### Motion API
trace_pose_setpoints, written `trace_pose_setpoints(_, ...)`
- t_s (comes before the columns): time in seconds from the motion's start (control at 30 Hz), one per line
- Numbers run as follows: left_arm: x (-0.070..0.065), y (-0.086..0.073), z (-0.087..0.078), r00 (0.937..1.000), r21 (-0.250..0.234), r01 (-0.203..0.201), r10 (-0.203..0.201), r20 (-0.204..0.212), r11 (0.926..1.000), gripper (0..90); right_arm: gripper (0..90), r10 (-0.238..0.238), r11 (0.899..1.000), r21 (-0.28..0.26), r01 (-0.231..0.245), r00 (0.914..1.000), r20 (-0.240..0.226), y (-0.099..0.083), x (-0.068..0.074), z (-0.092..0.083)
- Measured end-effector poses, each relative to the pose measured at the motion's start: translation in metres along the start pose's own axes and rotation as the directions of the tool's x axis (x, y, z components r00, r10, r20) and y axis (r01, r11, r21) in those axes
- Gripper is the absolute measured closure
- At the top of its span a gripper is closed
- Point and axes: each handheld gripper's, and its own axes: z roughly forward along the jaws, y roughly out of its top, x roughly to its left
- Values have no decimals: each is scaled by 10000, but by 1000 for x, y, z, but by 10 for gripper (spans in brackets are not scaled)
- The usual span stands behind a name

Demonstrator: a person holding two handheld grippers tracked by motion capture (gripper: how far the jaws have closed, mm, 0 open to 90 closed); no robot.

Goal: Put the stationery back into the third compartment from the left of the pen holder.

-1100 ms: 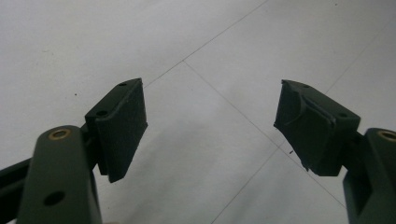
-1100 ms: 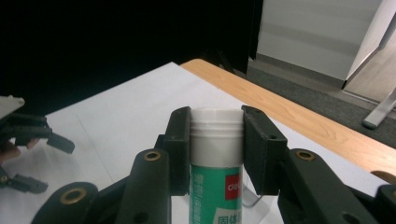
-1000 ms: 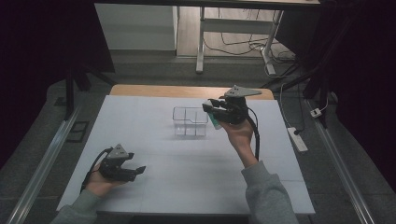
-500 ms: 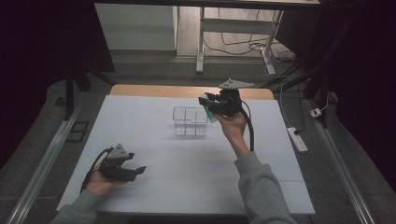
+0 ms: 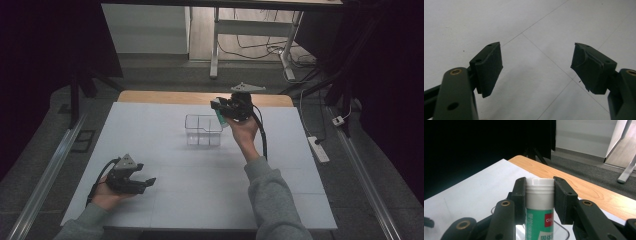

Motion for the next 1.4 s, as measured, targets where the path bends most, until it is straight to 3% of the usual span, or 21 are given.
trace_pose_setpoints(0.6,2,-1,0,10000,21,21,-21,10,10000,246,636,244,9997,89,-245,9996,124,-11,-5,34)
trace_pose_setpoints(0.67,2,-1,0,10000,10,21,-21,10,10000,246,569,230,9997,35,-231,9994,240,-12,-5,34)
trace_pose_setpoints(0.73,2,-1,-1,10000,-12,41,-41,11,10000,246,468,351,9993,93,-354,9988,330,-12,-6,33)
trace_pose_setpoints(0.87,2,-1,0,10000,4,19,-19,12,10000,246,424,135,9991,401,-147,9995,299,-11,-3,25)
trace_pose_setpoints(1.2,2,-1,-2,10000,-74,84,-84,0,9999,247,402,-90,9966,814,108,9997,-217,-15,4,-3)
trace_pose_setpoints(1.4,2,-1,-2,10000,-62,77,-77,-11,10000,247,394,-318,9946,983,346,9990,-301,-21,8,-23)
